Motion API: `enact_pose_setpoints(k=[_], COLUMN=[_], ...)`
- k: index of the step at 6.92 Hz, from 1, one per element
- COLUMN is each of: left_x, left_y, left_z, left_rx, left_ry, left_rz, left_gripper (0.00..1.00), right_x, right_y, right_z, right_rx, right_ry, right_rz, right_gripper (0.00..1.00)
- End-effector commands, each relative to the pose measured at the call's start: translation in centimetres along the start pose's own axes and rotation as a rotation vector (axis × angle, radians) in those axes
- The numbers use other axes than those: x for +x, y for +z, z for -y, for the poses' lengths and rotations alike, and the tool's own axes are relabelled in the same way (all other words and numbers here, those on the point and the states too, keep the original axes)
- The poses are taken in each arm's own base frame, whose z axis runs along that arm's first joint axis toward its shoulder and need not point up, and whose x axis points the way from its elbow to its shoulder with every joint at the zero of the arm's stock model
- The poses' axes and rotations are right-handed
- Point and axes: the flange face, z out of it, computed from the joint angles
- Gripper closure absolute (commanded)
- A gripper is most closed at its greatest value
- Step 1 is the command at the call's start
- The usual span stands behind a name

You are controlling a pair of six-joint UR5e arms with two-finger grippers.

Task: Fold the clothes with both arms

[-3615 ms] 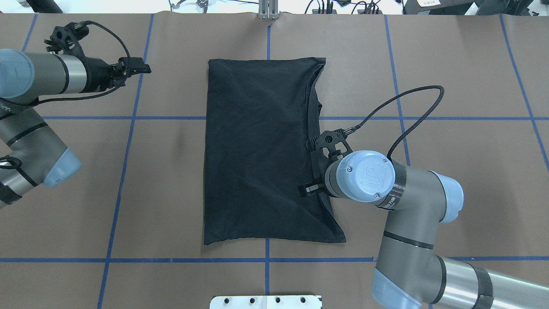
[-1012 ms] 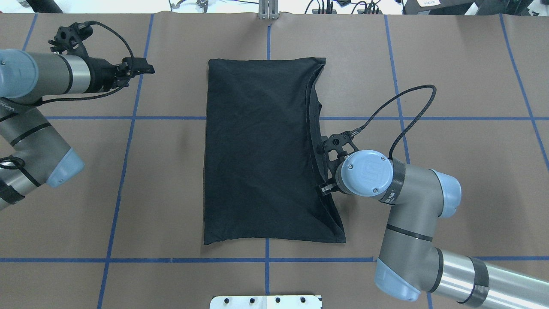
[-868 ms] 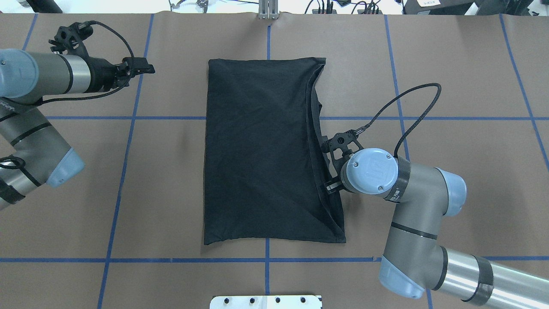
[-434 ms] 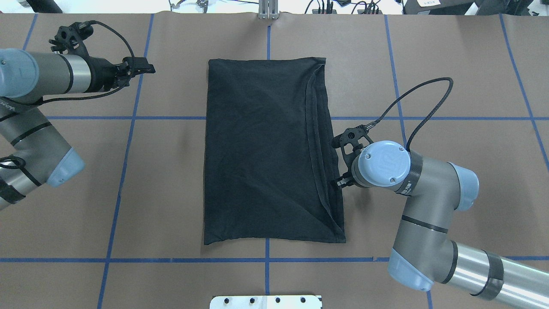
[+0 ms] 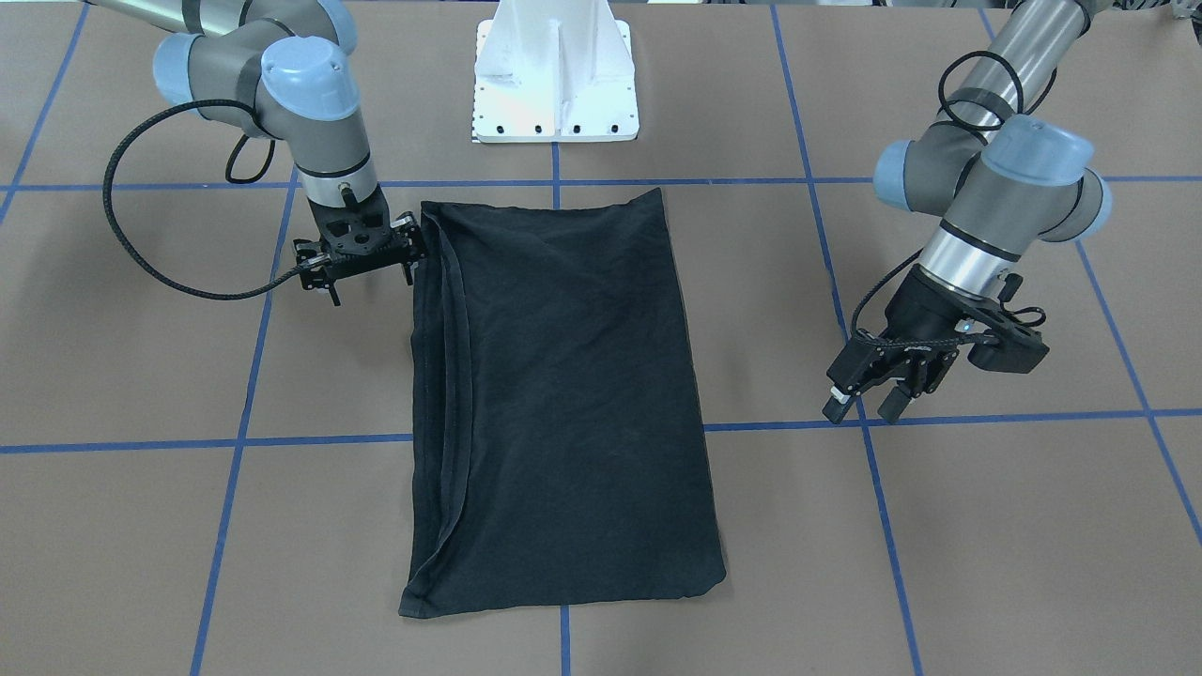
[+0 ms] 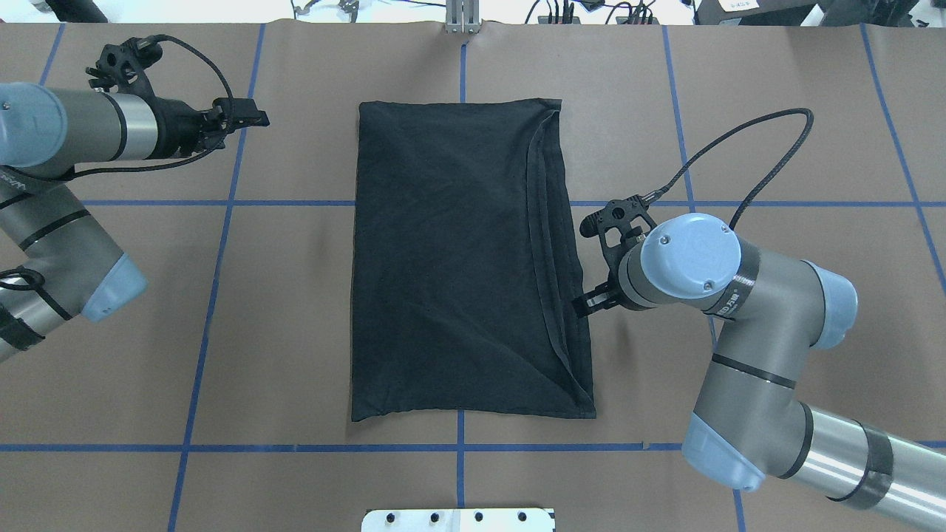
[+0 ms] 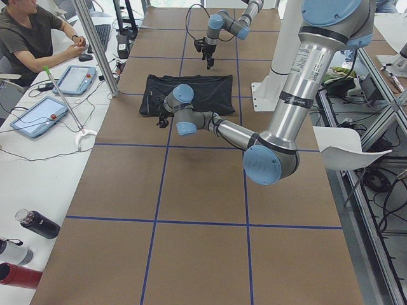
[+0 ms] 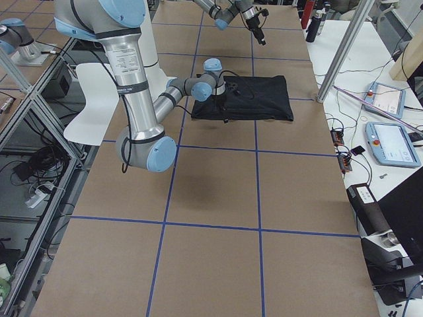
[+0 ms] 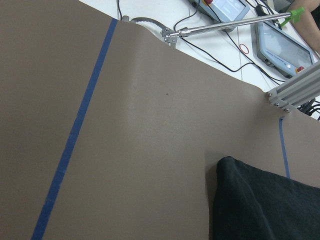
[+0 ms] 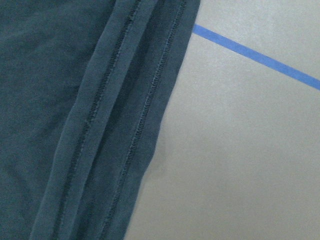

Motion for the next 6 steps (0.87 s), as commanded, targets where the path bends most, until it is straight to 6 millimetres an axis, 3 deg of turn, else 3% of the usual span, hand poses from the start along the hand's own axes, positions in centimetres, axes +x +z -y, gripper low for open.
enact_pose_setpoints(k=[1,4,6], left_x=[0.0,-0.2,-0.1], left_y=[0.0,0.0,-0.2], left_z=[0.0,0.0,0.0], left_rx=[0.000,0.000,0.000], left_ry=[-0.001,-0.002,-0.003], left_rz=[0.000,0.003,0.000], left_gripper=[0.00,0.00,0.00], right_x=[-3.6,-6.8,-7.7], right_y=[-0.3,0.1,0.6], right_z=[-1.1,-3.0,-4.0], right_rx=[0.017,0.004,-0.016], right_ry=[-0.042,-0.088,-0.105], right_rz=[0.020,0.044,0.052], right_gripper=[0.00,0.00,0.00])
